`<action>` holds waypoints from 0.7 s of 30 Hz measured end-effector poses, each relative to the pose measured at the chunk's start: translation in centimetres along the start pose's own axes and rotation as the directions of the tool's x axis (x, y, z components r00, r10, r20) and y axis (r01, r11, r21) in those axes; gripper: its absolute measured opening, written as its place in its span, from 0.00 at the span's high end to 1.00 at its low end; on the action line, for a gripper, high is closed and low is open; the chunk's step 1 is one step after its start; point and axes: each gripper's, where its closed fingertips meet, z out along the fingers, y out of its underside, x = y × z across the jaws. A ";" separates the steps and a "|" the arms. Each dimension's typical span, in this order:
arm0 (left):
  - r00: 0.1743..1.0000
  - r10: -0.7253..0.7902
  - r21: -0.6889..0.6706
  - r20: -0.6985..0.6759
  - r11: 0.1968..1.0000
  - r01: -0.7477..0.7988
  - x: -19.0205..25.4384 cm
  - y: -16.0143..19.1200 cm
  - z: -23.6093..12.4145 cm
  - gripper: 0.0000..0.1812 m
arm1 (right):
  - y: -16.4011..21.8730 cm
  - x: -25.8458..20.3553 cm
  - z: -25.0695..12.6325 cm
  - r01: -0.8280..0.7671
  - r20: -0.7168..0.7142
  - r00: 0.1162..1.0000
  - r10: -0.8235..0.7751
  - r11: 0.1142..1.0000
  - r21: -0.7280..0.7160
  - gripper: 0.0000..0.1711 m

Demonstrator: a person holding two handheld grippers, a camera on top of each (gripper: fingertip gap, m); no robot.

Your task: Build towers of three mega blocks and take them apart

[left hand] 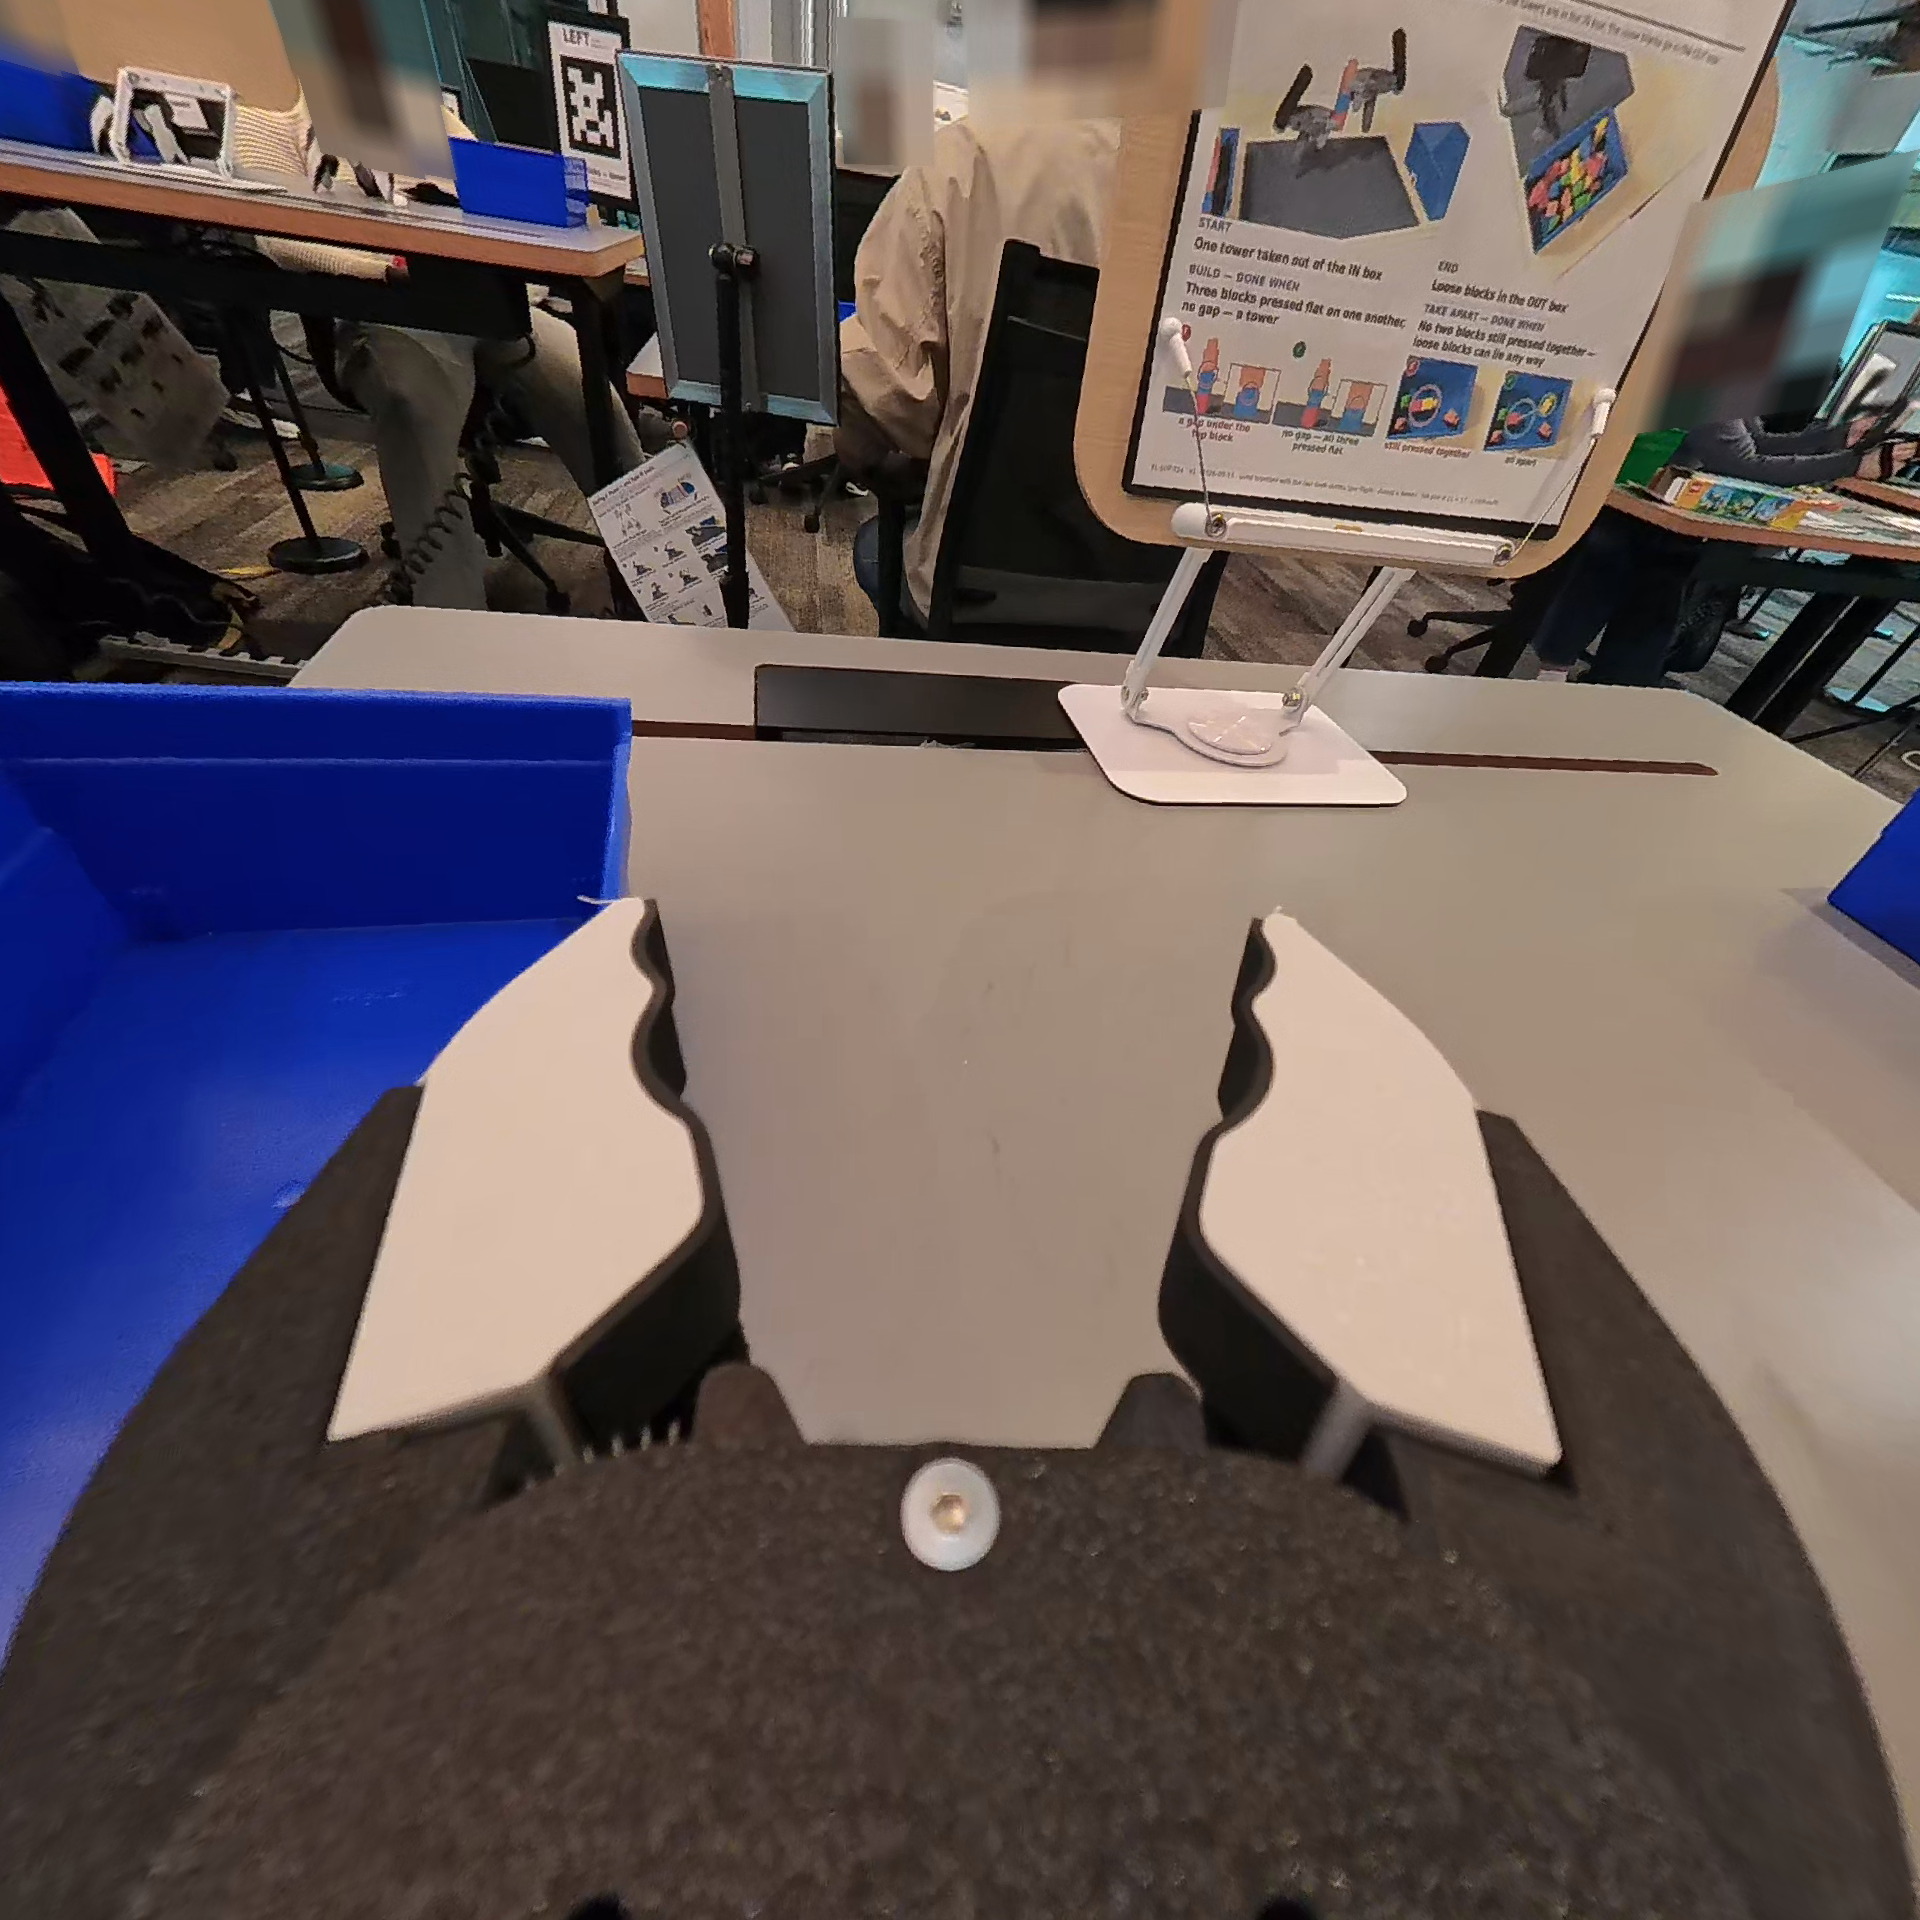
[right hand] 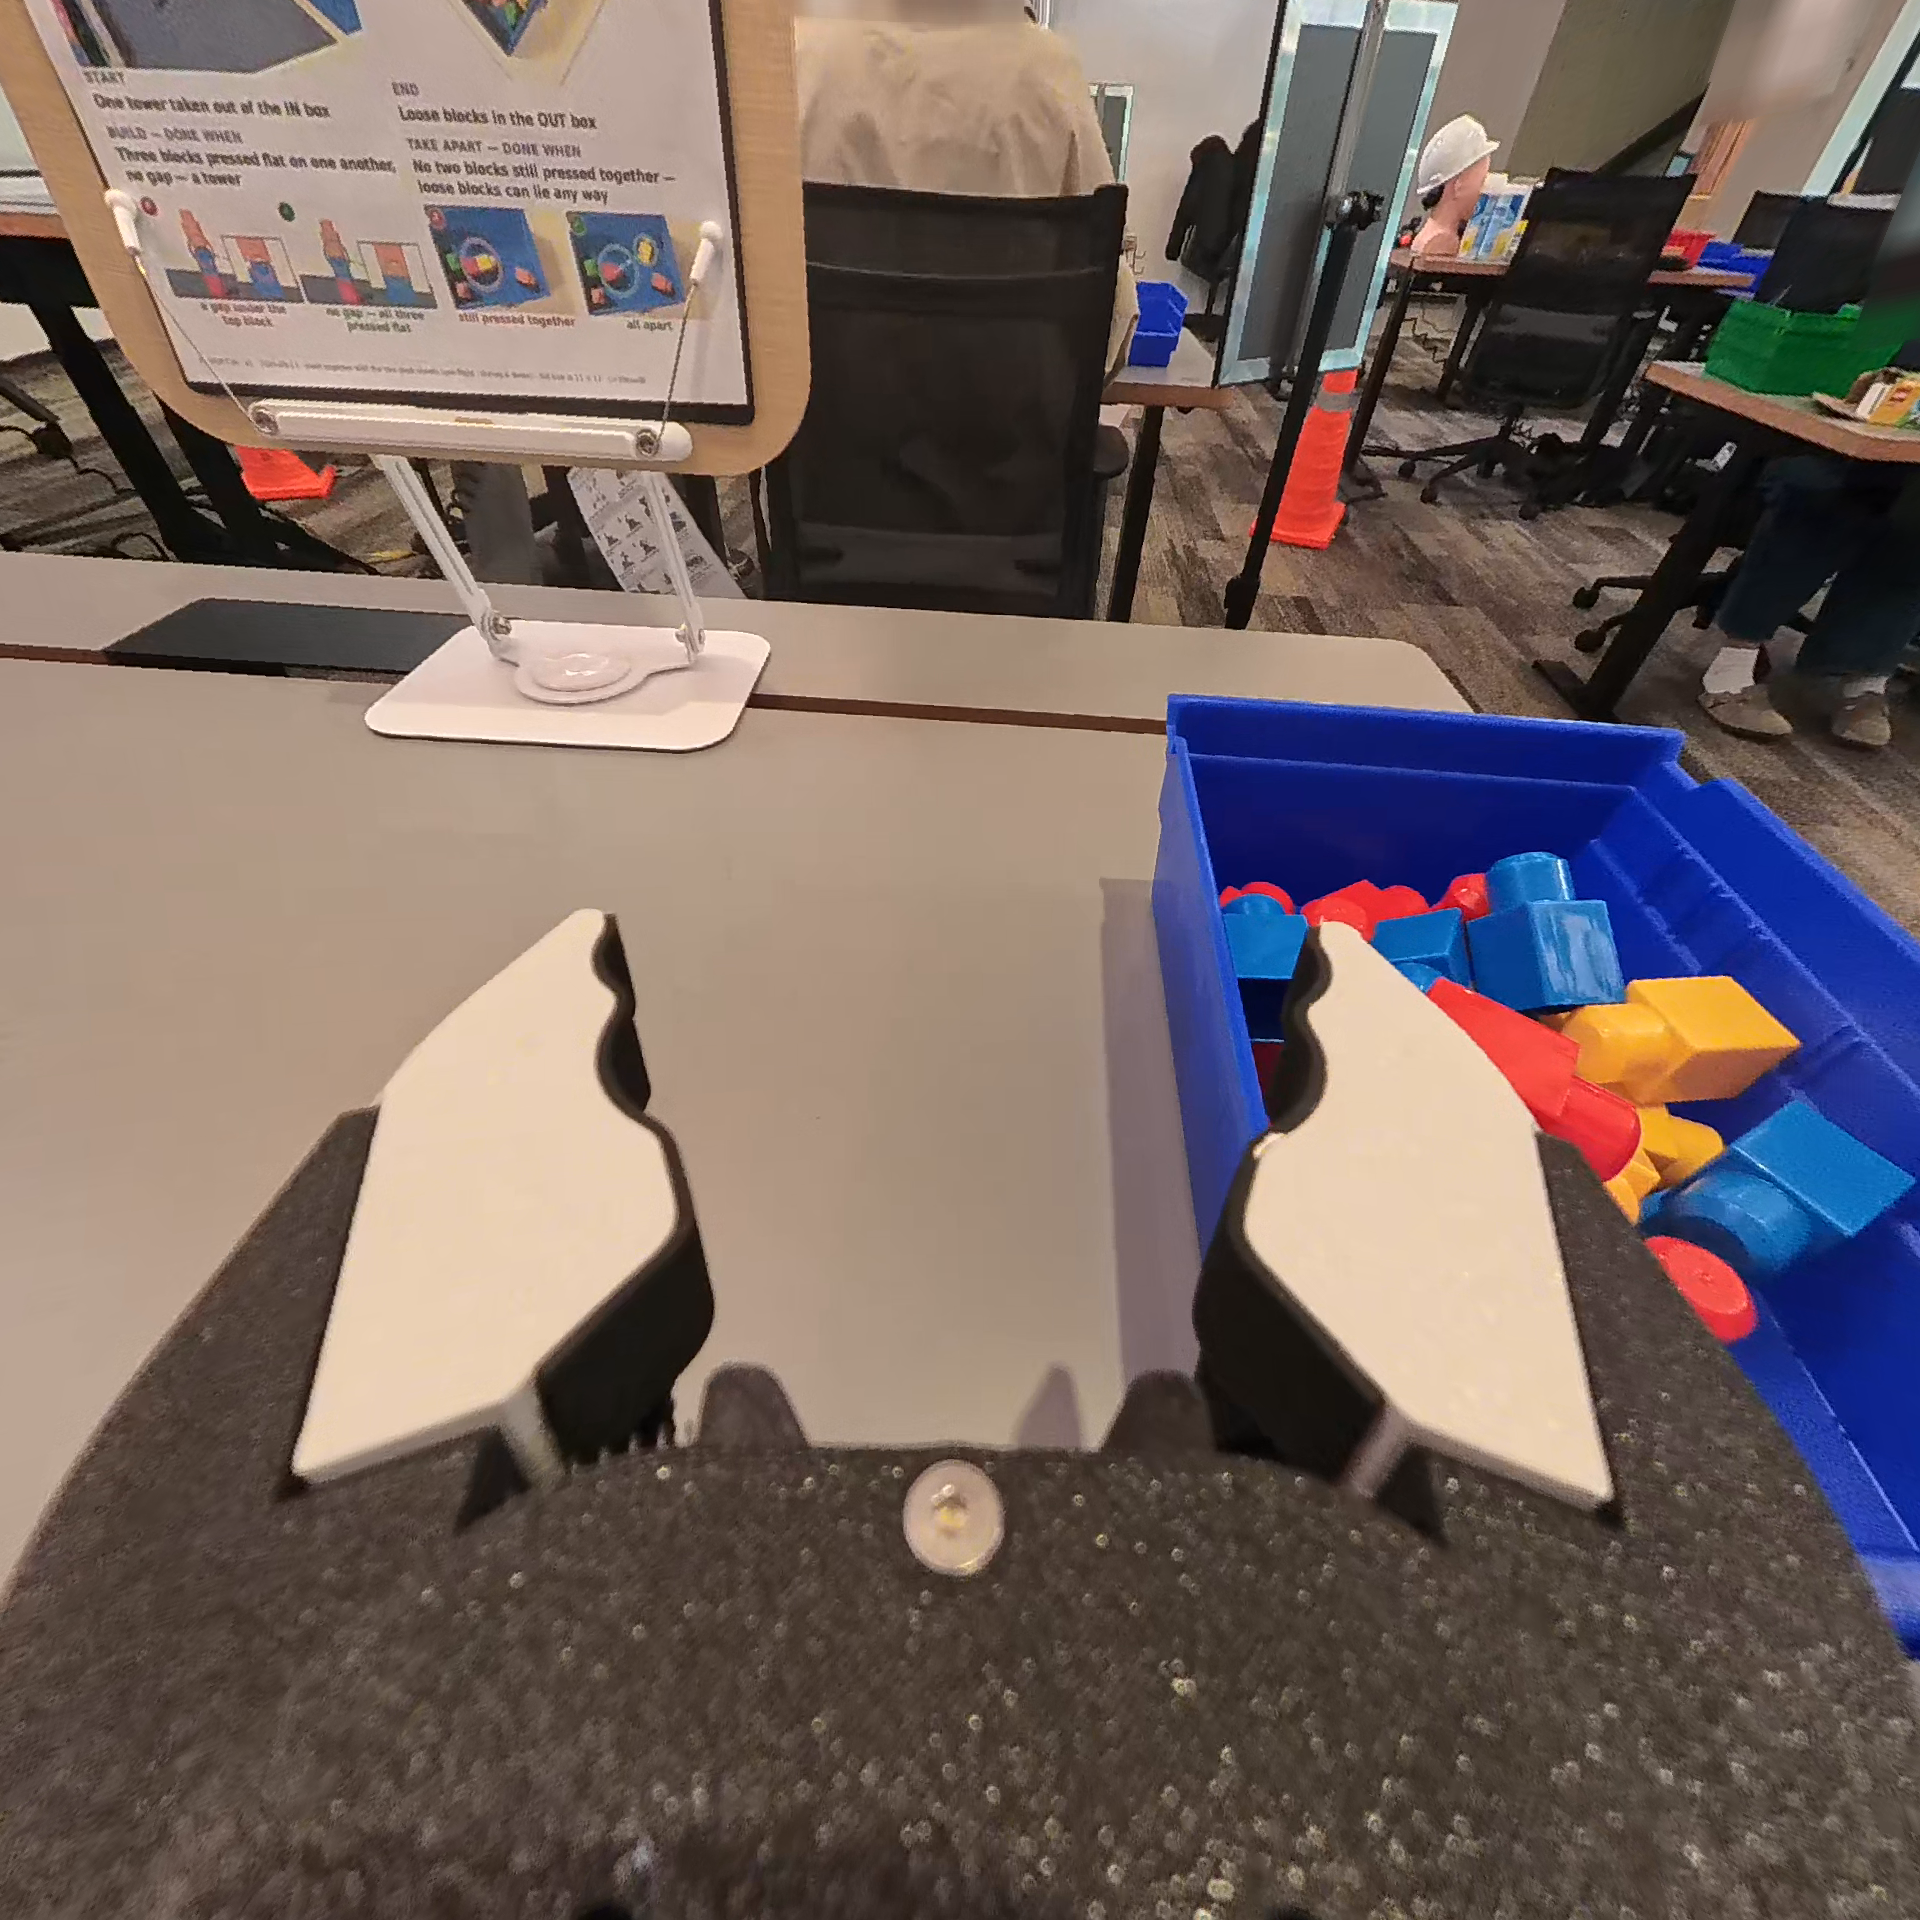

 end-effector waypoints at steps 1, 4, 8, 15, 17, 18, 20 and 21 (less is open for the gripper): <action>1.000 -0.003 0.000 0.000 1.000 0.003 -0.1 0.1 0.0 0.44 | 0.0 0.0 0.0 0.001 0.000 1.000 -0.001 1.000 -0.001 0.31; 1.000 -0.009 -0.003 -0.003 1.000 0.009 -0.1 0.3 0.2 0.44 | 0.0 0.1 -0.1 0.000 0.000 1.000 0.000 1.000 0.000 0.31; 1.000 -0.009 -0.010 -0.017 1.000 0.009 0.3 0.5 0.4 0.44 | -0.3 0.3 -0.3 -0.004 -0.001 1.000 0.004 1.000 0.012 0.32; 1.000 -0.010 -0.018 -0.030 1.000 0.009 0.6 0.7 0.6 0.44 | -0.2 0.3 -0.2 -0.004 0.000 1.000 0.004 1.000 0.010 0.32; 1.000 -0.008 -0.018 -0.030 1.000 0.008 0.6 0.6 0.6 0.44 | -0.2 0.4 -0.2 -0.007 0.001 1.000 0.007 1.000 0.010 0.32; 0.999 -0.009 -0.017 -0.032 1.000 0.009 0.6 0.6 0.6 0.44 | -0.1 0.4 -0.2 -0.006 0.000 1.000 0.006 1.000 0.010 0.32; 0.999 -0.010 -0.018 -0.036 1.000 0.009 0.7 0.7 0.6 0.44 | -0.1 0.5 -0.2 -0.006 -0.001 1.000 0.006 1.000 0.009 0.32; 0.999 -0.010 -0.019 -0.039 1.000 0.009 0.8 0.7 0.7 0.44 | -0.1 0.5 -0.2 -0.007 0.001 1.000 0.007 1.000 0.008 0.32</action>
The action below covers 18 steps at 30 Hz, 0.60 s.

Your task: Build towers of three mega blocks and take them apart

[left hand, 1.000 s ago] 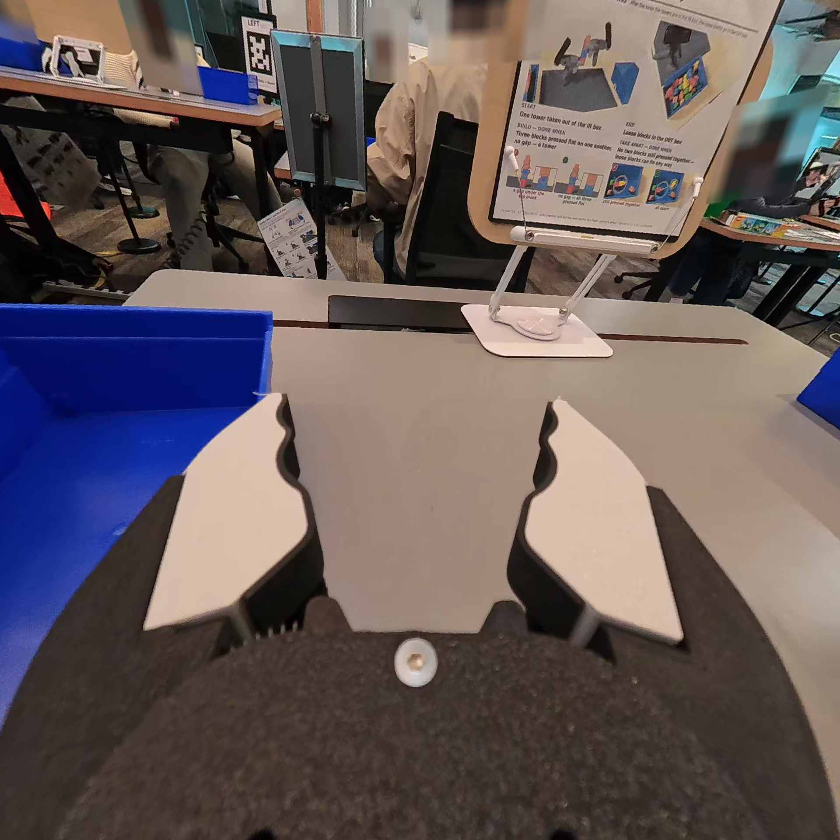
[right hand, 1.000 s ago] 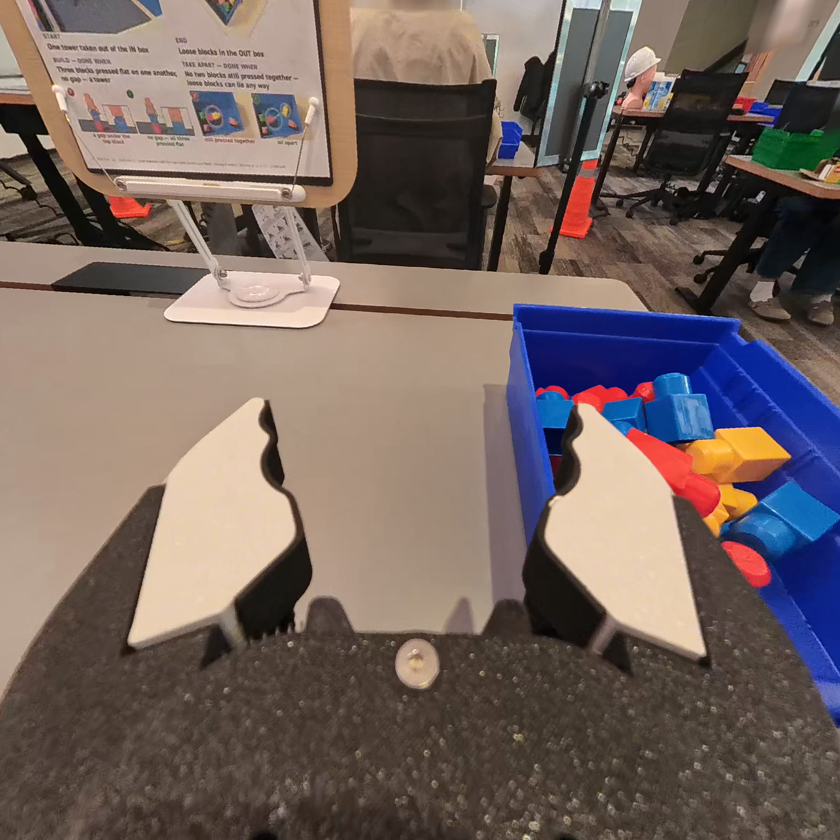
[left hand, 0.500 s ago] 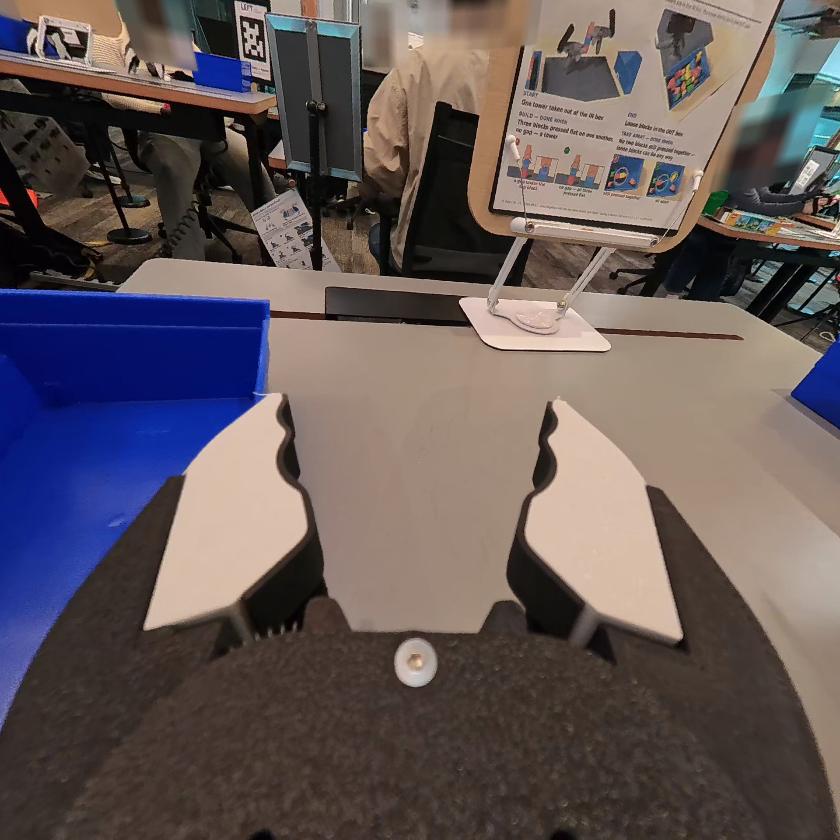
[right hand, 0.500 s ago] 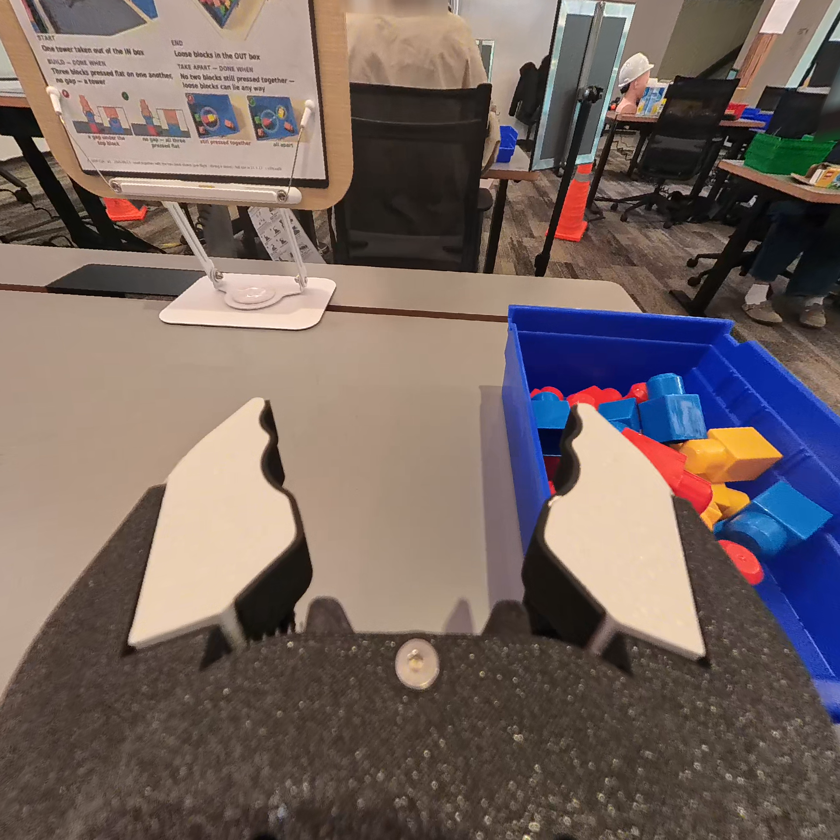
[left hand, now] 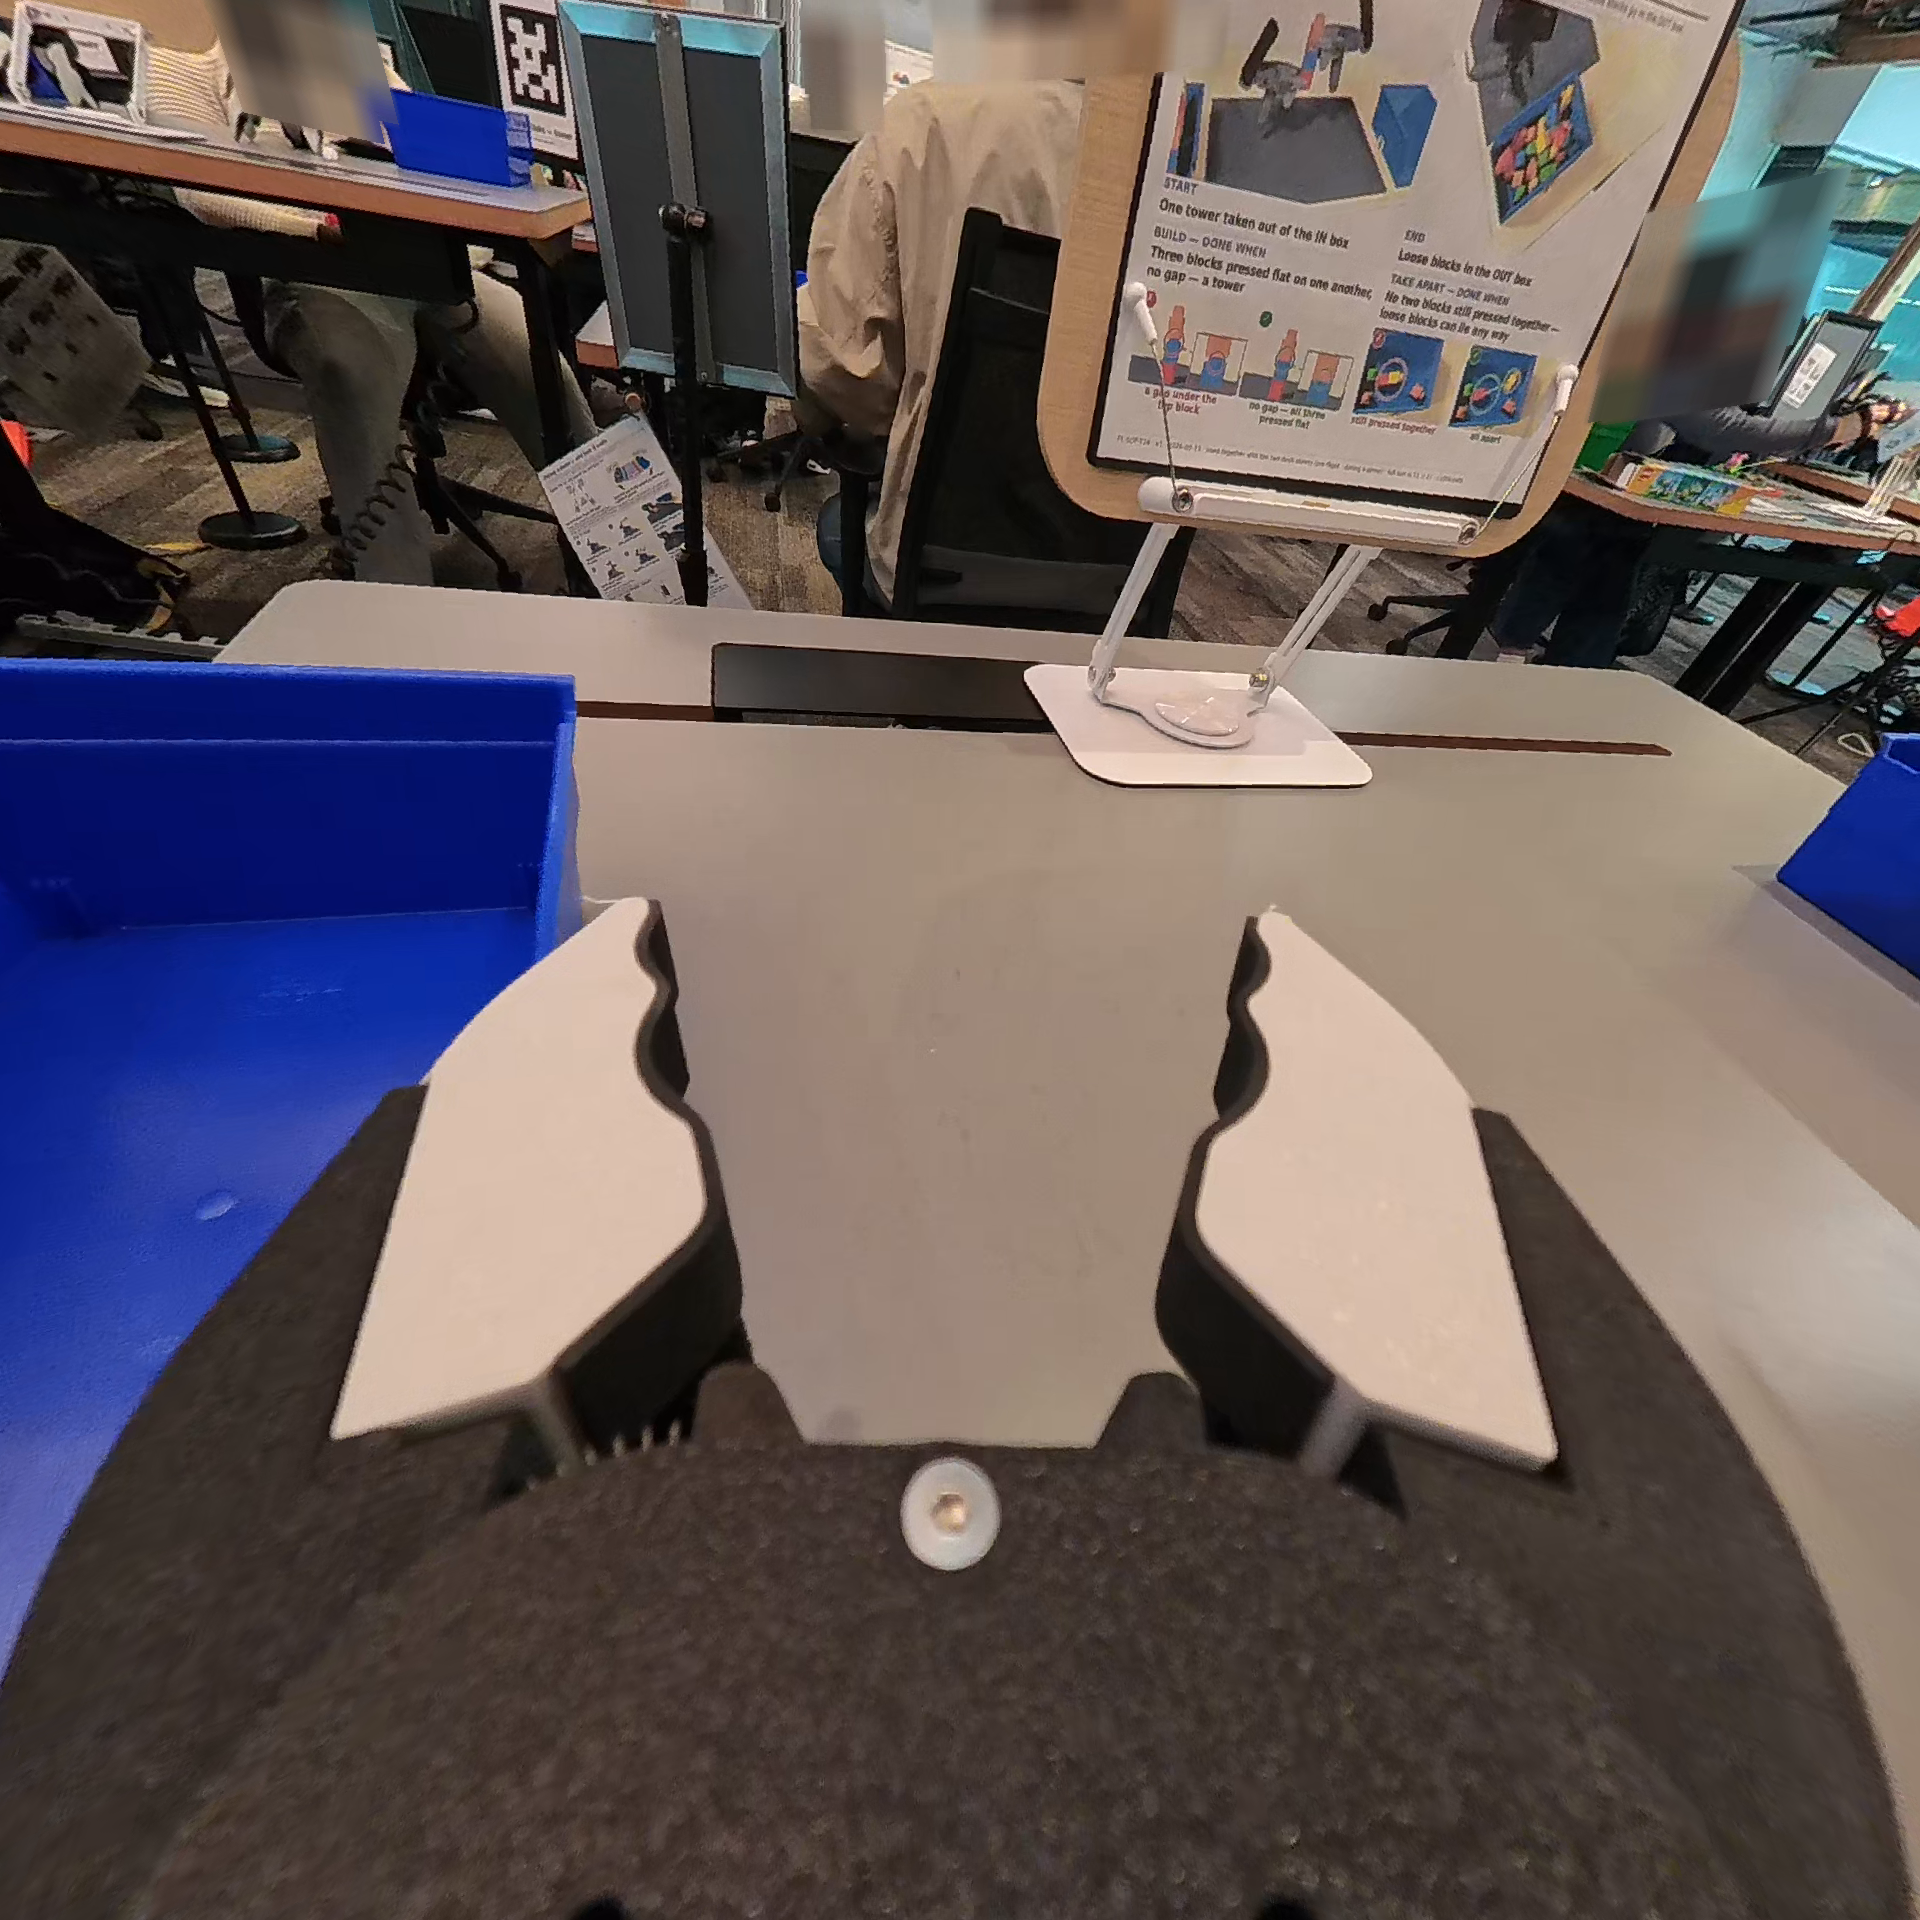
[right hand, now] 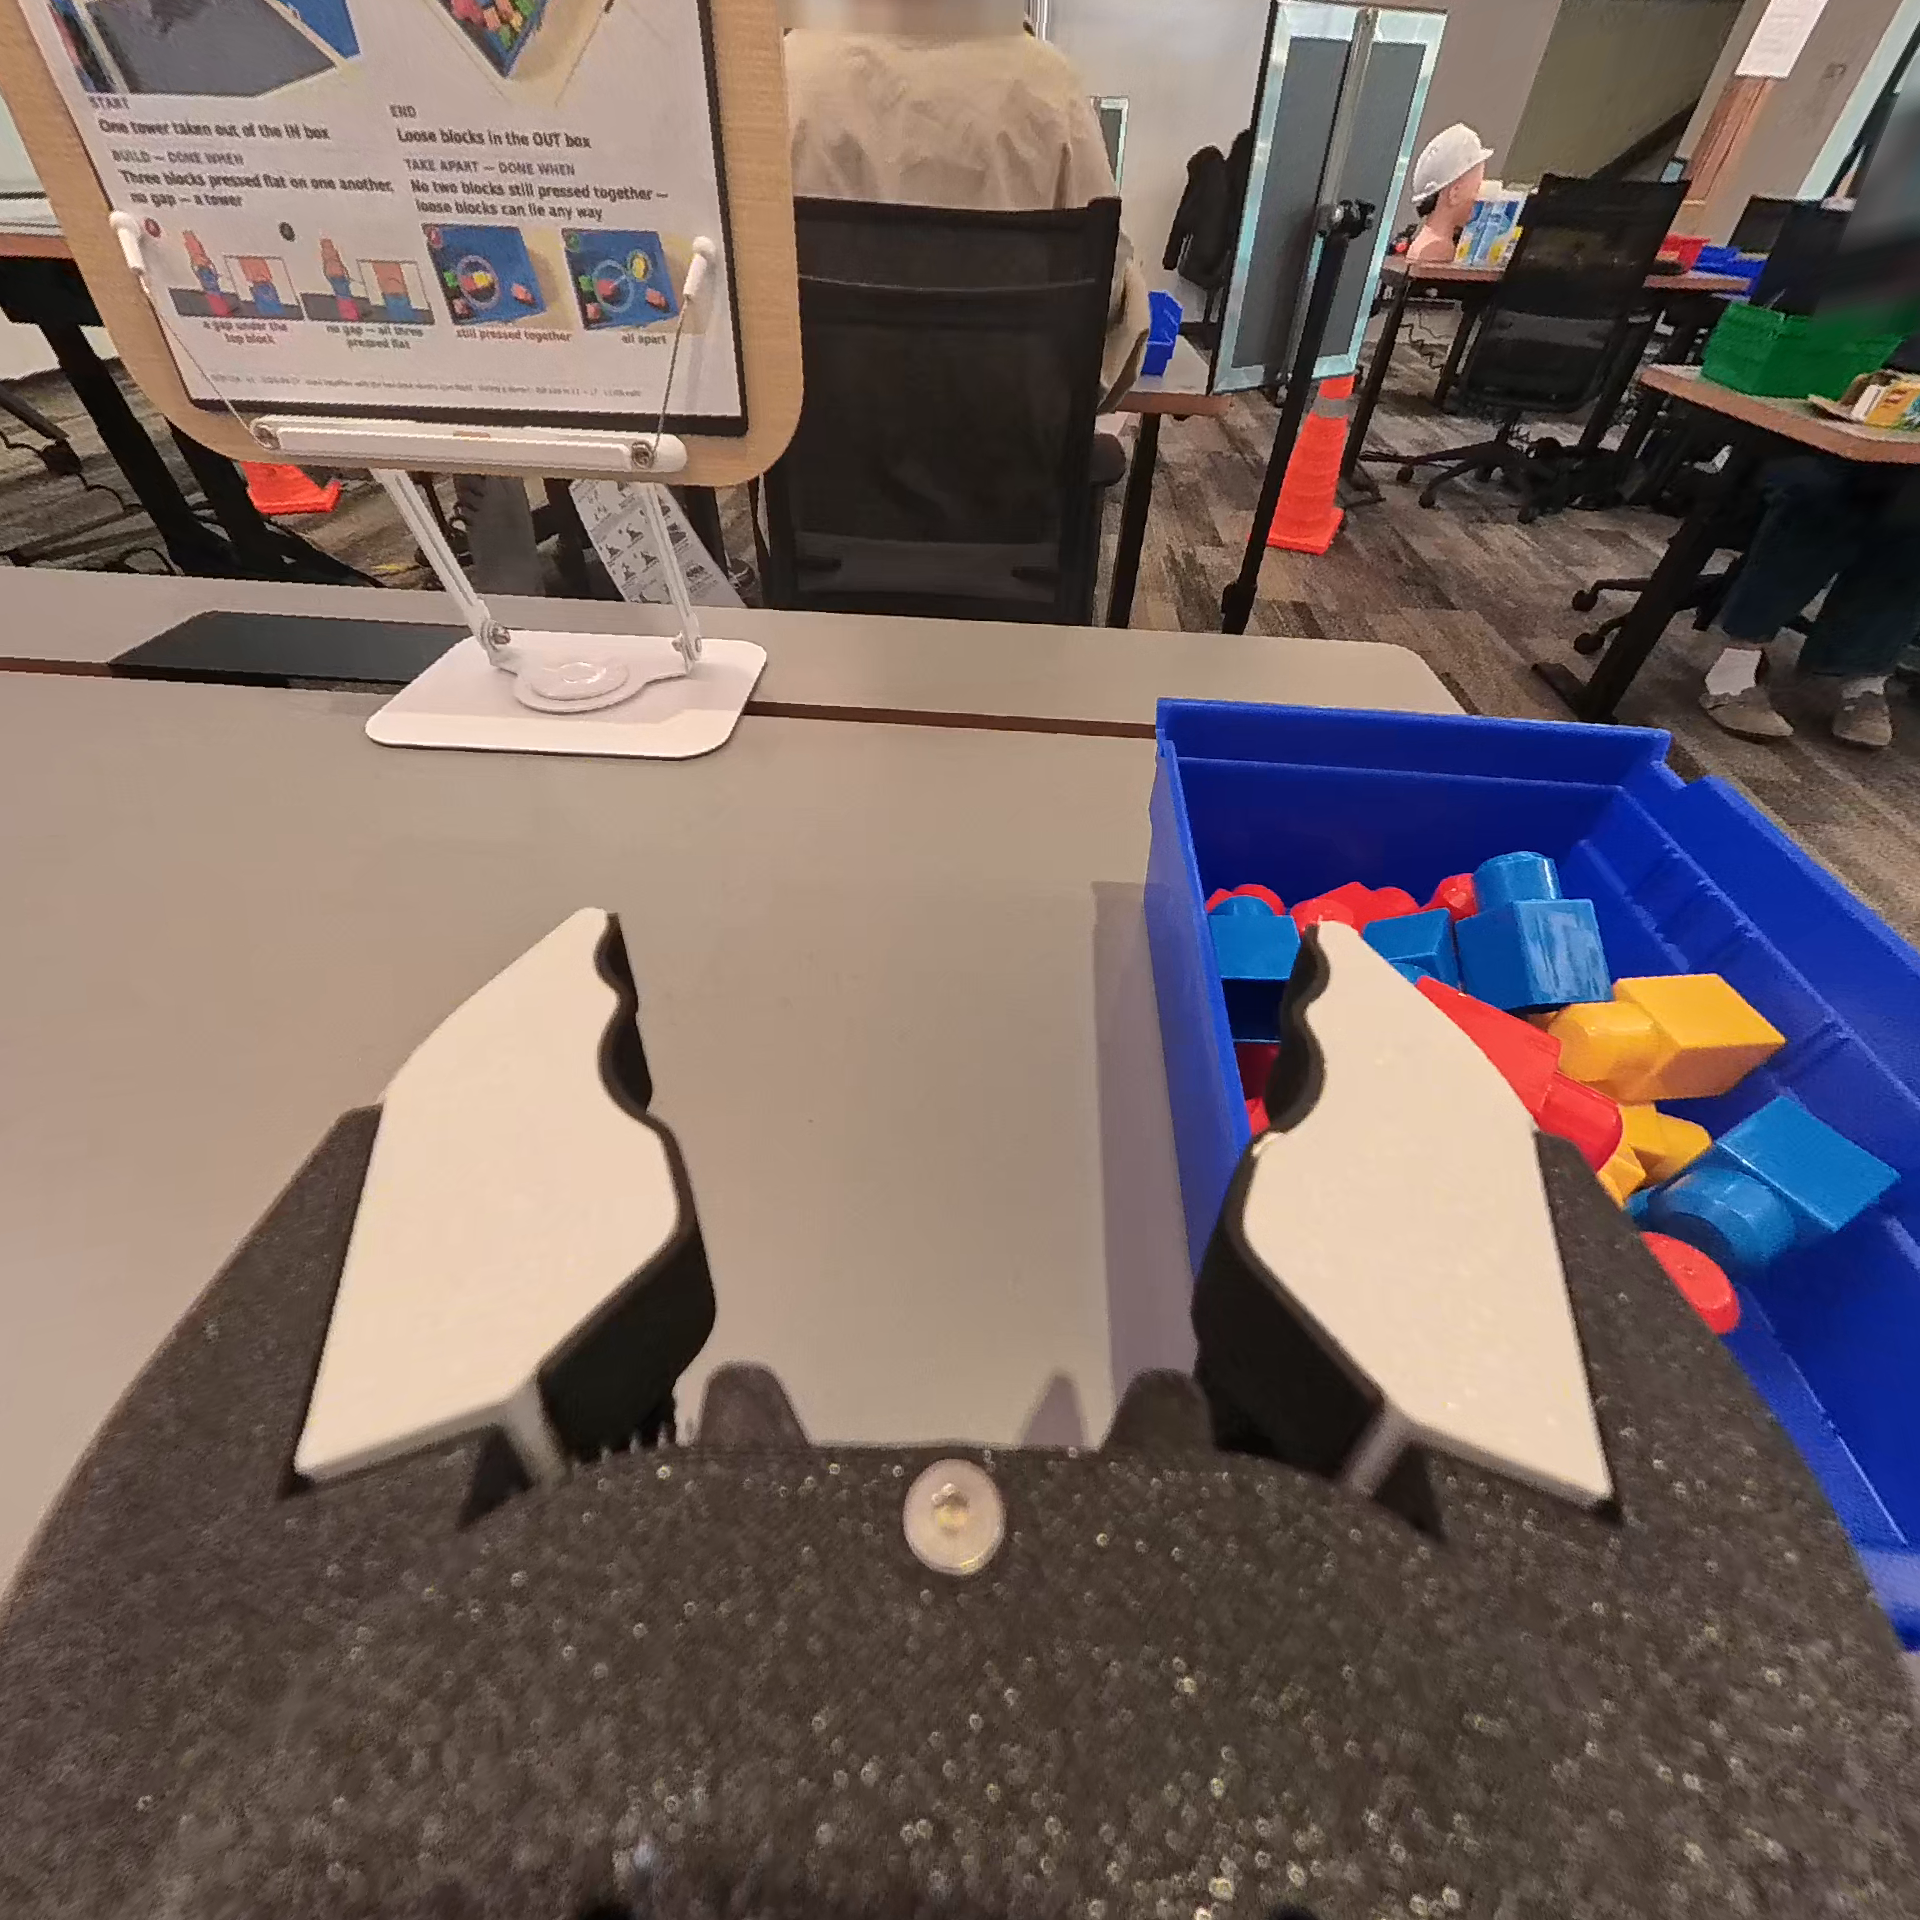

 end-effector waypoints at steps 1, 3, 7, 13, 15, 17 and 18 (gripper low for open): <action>1.000 0.000 -0.002 -0.003 1.000 0.000 0.1 0.0 0.0 0.44 | 0.0 0.0 0.0 -0.001 0.000 1.000 0.001 1.000 0.000 0.32; 1.000 0.003 -0.004 -0.006 1.000 -0.003 0.2 0.1 0.1 0.44 | 0.0 0.0 0.0 -0.001 0.002 1.000 0.001 1.000 -0.001 0.32; 1.000 0.004 -0.003 -0.013 1.000 -0.004 0.3 0.0 0.1 0.45 | 0.1 -0.1 0.0 0.002 0.007 1.000 -0.002 1.000 -0.005 0.32; 1.000 0.010 -0.003 -0.015 1.000 -0.010 0.3 -0.1 0.0 0.45 | 0.0 -0.3 0.0 0.003 0.012 1.000 -0.003 1.000 -0.001 0.32; 1.000 0.011 -0.003 -0.016 1.000 -0.011 0.3 -0.2 0.0 0.45 | 0.0 -0.4 0.0 0.004 0.015 1.000 -0.004 1.000 -0.002 0.32; 1.000 0.009 -0.002 -0.021 1.000 -0.009 0.4 -0.2 0.0 0.45 | 0.0 -0.4 0.0 0.006 0.013 1.000 -0.006 1.000 -0.001 0.32; 1.000 0.011 -0.002 -0.022 1.000 -0.011 0.4 -0.2 0.0 0.45 | 0.0 -0.4 0.0 0.004 0.015 1.000 -0.004 1.000 -0.002 0.32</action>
